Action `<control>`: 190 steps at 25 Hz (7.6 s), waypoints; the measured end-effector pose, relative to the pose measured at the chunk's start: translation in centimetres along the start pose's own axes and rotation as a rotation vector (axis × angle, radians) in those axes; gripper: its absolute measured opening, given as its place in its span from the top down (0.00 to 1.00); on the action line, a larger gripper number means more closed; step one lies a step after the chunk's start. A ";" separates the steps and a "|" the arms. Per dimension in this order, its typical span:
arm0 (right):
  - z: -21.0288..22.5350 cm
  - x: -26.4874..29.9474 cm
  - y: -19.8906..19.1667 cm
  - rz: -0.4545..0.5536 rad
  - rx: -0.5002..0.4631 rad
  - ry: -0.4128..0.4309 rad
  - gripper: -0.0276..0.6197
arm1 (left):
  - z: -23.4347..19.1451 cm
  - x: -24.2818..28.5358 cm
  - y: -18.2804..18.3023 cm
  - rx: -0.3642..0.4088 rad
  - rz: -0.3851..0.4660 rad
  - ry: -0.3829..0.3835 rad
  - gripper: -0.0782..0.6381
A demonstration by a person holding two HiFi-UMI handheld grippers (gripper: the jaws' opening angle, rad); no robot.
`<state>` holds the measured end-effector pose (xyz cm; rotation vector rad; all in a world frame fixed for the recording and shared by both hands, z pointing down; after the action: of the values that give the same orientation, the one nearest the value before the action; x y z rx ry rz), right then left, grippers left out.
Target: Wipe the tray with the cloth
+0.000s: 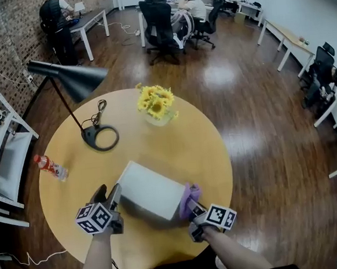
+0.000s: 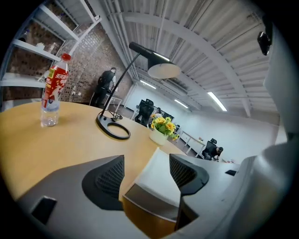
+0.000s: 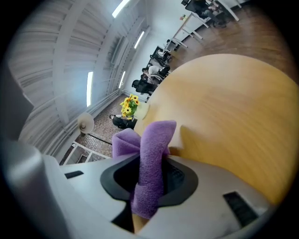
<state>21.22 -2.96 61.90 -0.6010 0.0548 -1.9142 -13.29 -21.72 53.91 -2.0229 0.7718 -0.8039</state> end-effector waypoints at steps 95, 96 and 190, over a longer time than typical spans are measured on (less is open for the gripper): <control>-6.8 -2.8 0.4 -0.086 -0.384 0.018 0.81 | 1.1 -11.7 -8.1 -0.180 -0.120 0.003 0.51; -8.0 -1.8 1.2 -0.092 -0.465 -0.021 0.81 | 1.2 -11.8 -8.2 -0.185 -0.115 0.014 0.51; -15.2 12.5 -1.9 -1.015 -1.558 0.103 0.80 | 4.5 -23.1 -11.0 -0.426 0.209 0.115 0.54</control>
<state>9.41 -16.72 54.05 -1.7593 1.6914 -2.5747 -21.44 2.94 55.01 -2.2259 1.2863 -0.6797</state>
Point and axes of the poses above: the fingertips, and each gripper's own axes: x forward along the fingers, z to its right, y out of its top, the point moved 10 cm from there along -x, backward along the fingers, and after that the axes turned 1 degree about -z, right-handed, at the moved point
